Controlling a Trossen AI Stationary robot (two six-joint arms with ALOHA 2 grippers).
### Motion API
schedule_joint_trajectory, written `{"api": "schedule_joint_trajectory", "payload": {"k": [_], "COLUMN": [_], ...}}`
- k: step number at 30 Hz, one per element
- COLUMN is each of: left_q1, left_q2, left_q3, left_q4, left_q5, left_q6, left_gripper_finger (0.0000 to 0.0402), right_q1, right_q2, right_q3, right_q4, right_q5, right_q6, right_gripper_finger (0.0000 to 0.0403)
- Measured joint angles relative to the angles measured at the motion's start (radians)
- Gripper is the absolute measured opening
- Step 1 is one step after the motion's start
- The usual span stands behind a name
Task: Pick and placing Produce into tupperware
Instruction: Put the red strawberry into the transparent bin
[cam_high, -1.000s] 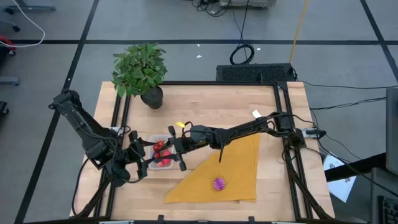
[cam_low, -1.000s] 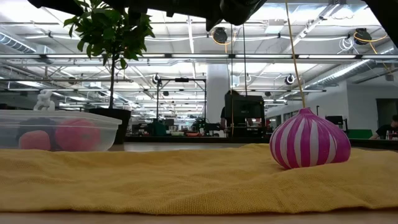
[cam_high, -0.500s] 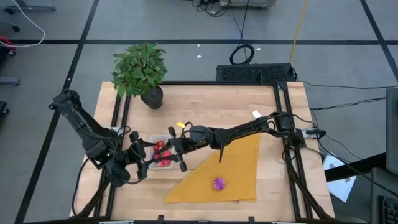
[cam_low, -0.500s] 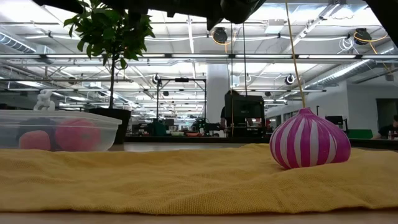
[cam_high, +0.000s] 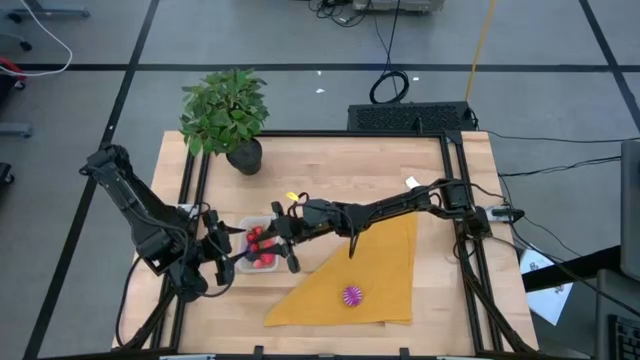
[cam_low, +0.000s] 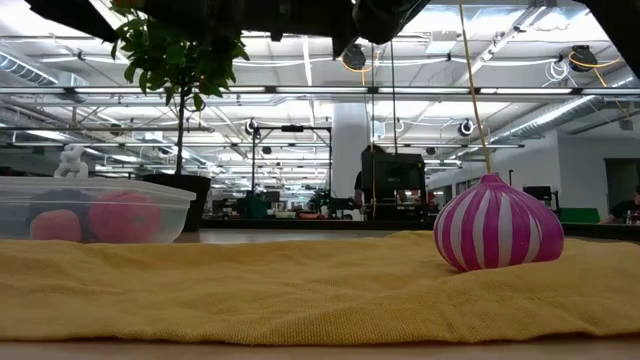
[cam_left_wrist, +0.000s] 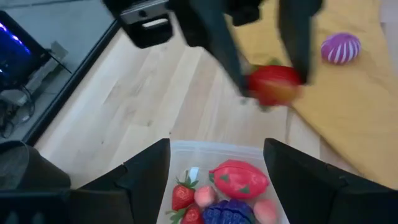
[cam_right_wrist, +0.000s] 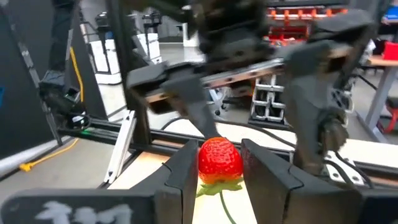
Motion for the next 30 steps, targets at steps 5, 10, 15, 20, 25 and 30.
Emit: {"api": "schedule_joint_trajectory", "payload": {"k": [5, 10, 15, 20, 25, 30], "left_q1": [-0.005, -0.005, -0.005, -0.004, 0.013, 0.046], "left_q2": [0.024, 0.046, 0.048, 0.048, 0.048, 0.061], "left_q3": [0.000, 0.000, 0.000, 0.000, -0.001, -0.001], "left_q4": [-0.020, -0.030, -0.032, -0.027, 0.023, 0.076], "left_q5": [0.000, 0.000, -0.022, -0.055, -0.080, -0.074], "left_q6": [0.017, 0.051, 0.100, 0.128, 0.186, 0.278], "left_gripper_finger": [0.0264, 0.0264, 0.0264, 0.0264, 0.0264, 0.0264], "right_q1": [-0.022, -0.042, -0.050, -0.048, -0.042, -0.041], "right_q2": [0.000, 0.000, 0.000, 0.000, 0.019, 0.044], "right_q3": [0.000, 0.000, -0.001, -0.001, -0.001, 0.005], "right_q4": [-0.015, -0.073, -0.094, -0.074, -0.040, 0.003], "right_q5": [0.003, 0.002, 0.003, 0.001, 0.002, -0.035], "right_q6": [0.087, 0.216, 0.299, 0.347, 0.373, 0.405], "right_gripper_finger": [0.0105, 0.0105, 0.0105, 0.0105, 0.0105, 0.0105]}}
